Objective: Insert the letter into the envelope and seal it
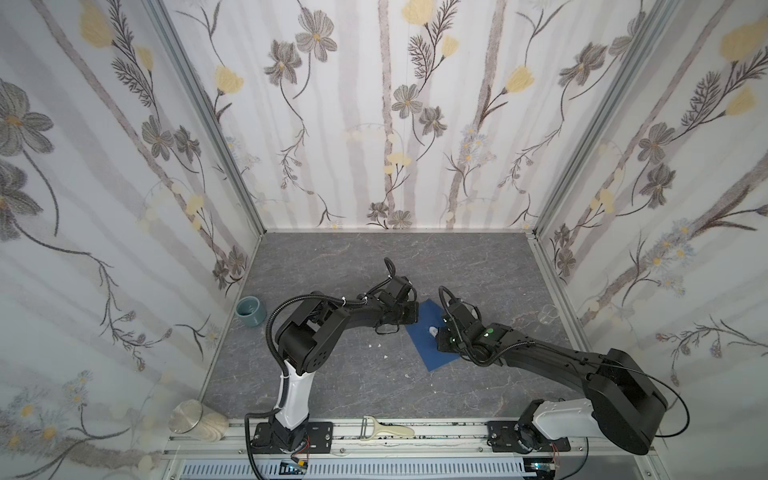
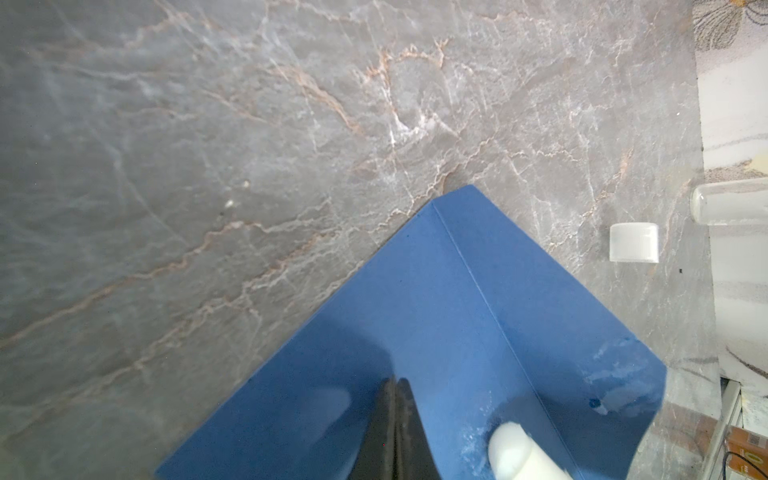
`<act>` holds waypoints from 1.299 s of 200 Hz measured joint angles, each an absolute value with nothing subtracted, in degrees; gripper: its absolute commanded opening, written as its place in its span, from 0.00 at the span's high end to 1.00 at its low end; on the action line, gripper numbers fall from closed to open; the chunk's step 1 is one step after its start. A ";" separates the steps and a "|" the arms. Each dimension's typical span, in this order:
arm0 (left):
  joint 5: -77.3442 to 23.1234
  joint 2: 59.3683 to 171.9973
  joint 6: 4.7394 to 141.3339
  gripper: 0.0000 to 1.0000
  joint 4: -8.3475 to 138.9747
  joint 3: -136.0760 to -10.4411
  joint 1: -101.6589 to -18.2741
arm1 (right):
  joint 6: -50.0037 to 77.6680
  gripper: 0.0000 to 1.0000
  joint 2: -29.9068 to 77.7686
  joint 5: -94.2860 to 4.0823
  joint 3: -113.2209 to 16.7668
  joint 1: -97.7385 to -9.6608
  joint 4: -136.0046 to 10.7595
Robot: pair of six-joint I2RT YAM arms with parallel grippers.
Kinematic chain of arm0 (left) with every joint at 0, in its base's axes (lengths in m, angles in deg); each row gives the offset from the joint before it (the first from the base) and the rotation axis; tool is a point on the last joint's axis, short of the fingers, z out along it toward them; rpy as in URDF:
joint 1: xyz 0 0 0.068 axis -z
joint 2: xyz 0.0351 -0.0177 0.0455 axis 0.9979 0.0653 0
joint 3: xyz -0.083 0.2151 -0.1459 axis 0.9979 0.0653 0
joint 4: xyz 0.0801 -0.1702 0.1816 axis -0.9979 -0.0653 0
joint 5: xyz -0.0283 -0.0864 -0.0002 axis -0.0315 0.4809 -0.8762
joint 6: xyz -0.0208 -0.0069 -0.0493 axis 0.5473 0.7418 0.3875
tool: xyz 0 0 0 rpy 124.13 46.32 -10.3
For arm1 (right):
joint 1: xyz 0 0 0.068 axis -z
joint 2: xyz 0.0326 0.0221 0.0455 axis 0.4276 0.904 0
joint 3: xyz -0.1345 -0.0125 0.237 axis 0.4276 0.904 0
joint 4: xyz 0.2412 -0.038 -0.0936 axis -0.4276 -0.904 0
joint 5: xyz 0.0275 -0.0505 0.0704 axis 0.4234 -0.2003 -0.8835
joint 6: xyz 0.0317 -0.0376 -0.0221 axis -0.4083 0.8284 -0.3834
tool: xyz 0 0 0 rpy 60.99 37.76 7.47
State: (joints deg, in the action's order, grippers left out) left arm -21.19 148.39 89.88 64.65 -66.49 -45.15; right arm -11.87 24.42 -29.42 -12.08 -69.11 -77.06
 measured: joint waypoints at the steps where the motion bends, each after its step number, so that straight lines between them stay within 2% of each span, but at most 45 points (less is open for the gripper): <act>1: -21.19 148.39 89.90 1.00 64.65 -66.49 -45.15 | -11.87 1.00 24.53 -29.42 -12.12 -69.11 -76.97; 49: -21.24 148.28 90.06 1.00 65.00 -66.16 -45.09 | -10.82 1.00 28.33 -29.60 -14.35 -68.01 -73.60; 119: -20.56 147.14 90.93 1.00 64.82 -64.65 -44.98 | -10.64 1.00 17.58 -29.71 -13.50 -68.43 -82.61; 184: -20.56 147.14 91.15 1.00 64.82 -64.65 -44.83 | -14.53 1.00 15.72 -30.40 -9.13 -71.75 -84.93; 260: -21.48 146.64 91.57 1.00 64.69 -64.15 -44.37 | -13.68 1.00 22.69 -30.36 -10.39 -69.22 -76.25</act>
State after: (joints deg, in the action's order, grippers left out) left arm -21.48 146.64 91.57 64.69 -64.15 -44.37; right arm -13.68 22.69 -30.36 -10.39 -69.22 -76.25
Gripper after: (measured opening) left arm 0.047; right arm 0.206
